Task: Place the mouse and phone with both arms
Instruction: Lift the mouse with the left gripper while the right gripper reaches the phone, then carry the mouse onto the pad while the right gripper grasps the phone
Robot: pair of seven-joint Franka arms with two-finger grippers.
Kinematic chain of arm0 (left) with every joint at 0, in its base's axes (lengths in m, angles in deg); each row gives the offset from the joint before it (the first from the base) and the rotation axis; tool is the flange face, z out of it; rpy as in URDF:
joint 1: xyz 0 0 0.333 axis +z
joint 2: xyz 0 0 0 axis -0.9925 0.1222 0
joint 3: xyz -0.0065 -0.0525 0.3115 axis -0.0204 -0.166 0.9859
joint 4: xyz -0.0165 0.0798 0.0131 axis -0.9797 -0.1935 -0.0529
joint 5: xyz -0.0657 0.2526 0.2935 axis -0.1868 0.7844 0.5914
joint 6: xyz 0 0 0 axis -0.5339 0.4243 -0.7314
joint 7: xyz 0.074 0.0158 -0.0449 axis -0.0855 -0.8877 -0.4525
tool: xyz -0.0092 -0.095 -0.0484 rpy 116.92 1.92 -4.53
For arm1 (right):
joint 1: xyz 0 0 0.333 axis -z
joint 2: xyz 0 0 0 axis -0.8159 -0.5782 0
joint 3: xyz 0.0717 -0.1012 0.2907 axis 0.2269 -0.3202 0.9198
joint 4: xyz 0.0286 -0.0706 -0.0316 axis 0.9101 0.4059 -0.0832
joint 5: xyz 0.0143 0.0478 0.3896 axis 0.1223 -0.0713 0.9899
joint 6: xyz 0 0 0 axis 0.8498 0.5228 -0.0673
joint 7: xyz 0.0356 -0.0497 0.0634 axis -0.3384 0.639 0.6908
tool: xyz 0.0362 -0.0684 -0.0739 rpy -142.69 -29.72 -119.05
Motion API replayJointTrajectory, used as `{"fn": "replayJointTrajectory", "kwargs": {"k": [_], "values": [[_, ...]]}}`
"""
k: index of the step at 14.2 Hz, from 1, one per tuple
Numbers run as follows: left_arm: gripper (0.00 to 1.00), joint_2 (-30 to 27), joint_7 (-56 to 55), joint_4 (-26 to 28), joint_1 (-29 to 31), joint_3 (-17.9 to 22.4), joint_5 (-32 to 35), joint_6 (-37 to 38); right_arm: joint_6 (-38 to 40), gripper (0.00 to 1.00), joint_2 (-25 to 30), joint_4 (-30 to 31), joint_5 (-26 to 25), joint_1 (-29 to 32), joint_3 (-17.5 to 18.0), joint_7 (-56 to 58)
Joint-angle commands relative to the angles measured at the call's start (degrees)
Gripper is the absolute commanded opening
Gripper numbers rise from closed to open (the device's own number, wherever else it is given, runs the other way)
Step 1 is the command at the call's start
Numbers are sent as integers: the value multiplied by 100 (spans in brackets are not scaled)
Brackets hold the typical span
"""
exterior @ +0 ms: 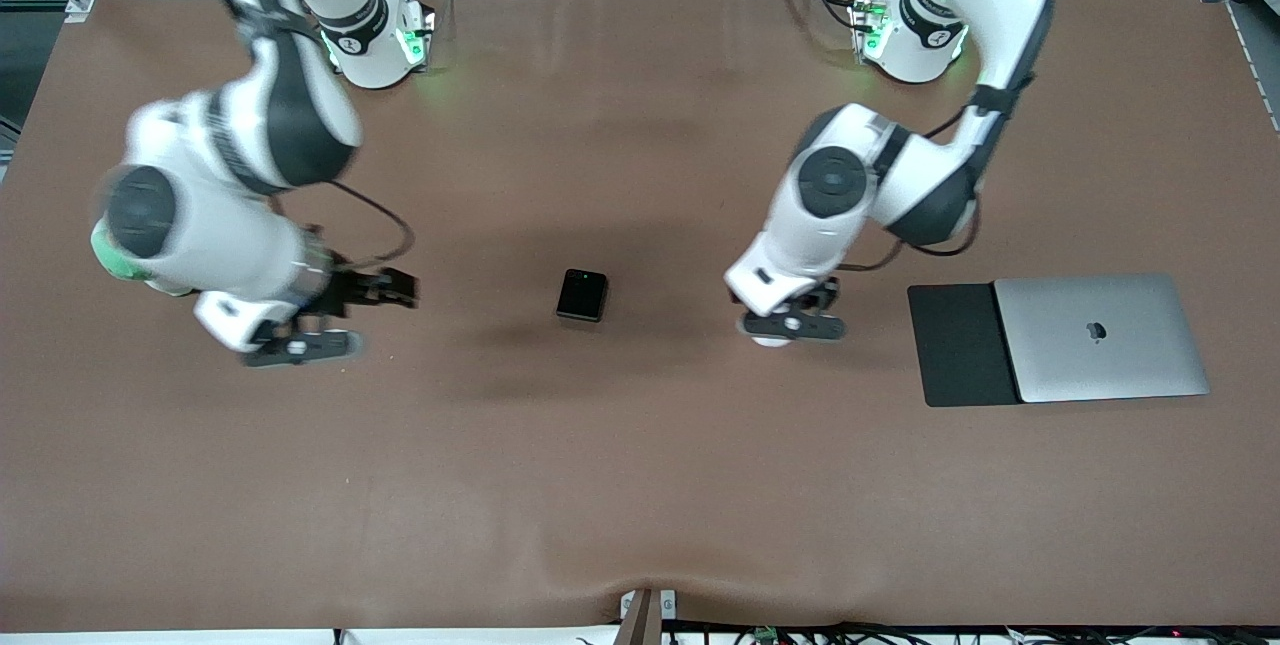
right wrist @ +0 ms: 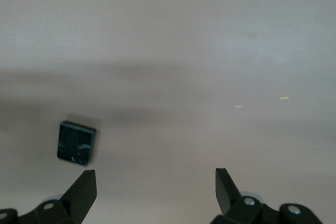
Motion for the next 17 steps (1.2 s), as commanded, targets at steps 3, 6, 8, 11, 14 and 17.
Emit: {"fn": "replayJointTrajectory", "kwargs": {"k": [3,6,8,11,14,17], "values": [[0,-521,1780,1320,-2,1045,-1105,-1237,-1422,100,-285,770,74,-956,-65,-1578],[0,-171,2801,1303,-11,1739,-2872,-1264,-2363,100,-901,779,13,-1614,-83,-2343],[0,128,3565,1250,-11,2127,-3471,-1325,-2733,100,-1130,805,-5,-1774,-92,-2398],[0,576,4769,1198,-11,2470,-4525,-1343,-3216,100,-1376,971,-154,-2195,-240,-2931],[0,946,5080,1057,-11,2681,-4827,-1343,-3526,100,-1526,1025,-207,-2320,-259,-3180],[0,999,5255,1083,-2,2866,-4827,-1325,-3552,100,-1553,1113,-260,-2521,-416,-3189]]}}
